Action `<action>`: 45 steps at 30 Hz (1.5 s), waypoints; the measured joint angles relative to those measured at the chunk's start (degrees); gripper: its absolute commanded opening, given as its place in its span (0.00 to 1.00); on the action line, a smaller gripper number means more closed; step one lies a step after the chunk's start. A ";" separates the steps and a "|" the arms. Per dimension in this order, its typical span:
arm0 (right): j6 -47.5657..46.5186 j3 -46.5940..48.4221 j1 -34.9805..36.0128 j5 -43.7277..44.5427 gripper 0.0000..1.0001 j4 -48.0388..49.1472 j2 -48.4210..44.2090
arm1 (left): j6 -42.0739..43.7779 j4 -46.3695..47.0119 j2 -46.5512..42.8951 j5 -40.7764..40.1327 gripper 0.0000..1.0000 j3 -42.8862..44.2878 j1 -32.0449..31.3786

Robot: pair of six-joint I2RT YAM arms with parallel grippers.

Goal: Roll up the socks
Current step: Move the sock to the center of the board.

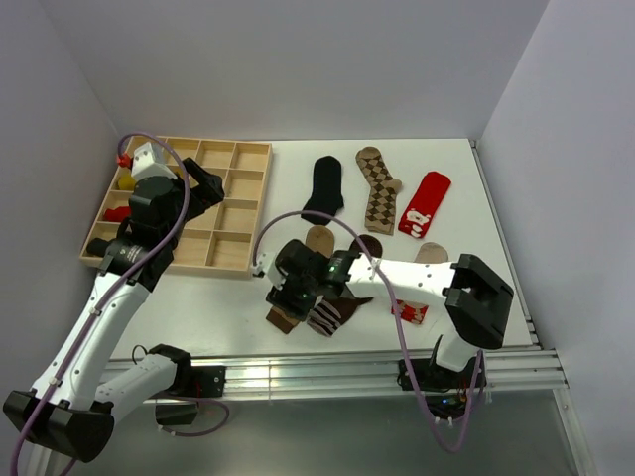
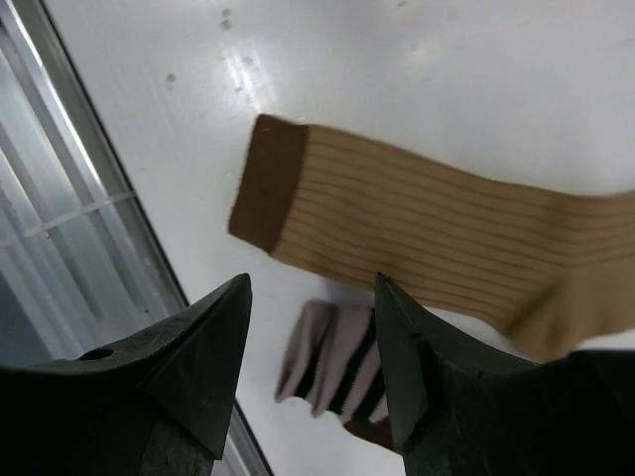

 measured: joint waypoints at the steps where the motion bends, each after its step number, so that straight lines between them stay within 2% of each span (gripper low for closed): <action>1: 0.24 -0.20 1.18 0.04 0.60 0.11 0.55 | 0.00 -0.07 0.22 0.22 0.93 0.59 0.37; 6: 1.40 -0.52 4.76 1.44 0.61 0.33 4.22 | 0.00 -0.48 0.63 1.36 0.93 2.34 1.14; 10: 2.45 0.00 5.16 6.01 0.66 0.26 8.59 | 0.04 -0.50 0.63 2.19 0.93 2.45 1.46; 18: 2.58 2.14 -3.02 10.62 0.69 0.52 11.78 | 0.22 -0.37 0.74 3.41 0.92 2.38 1.73; 26: -2.60 4.31 -9.68 6.56 0.70 0.70 14.29 | 0.04 0.26 1.18 4.83 0.91 0.81 1.77; 32: -4.28 4.85 -11.21 6.03 0.70 0.13 13.51 | -0.04 0.48 1.09 5.79 0.91 -1.64 1.77; 38: -3.52 5.07 -9.44 7.37 0.68 -0.20 9.01 | -0.02 0.44 0.52 5.81 0.91 -2.32 1.77; 45: -1.01 5.11 -1.25 8.39 0.57 0.37 8.70 | -0.02 0.44 -0.46 5.79 0.91 -2.16 1.77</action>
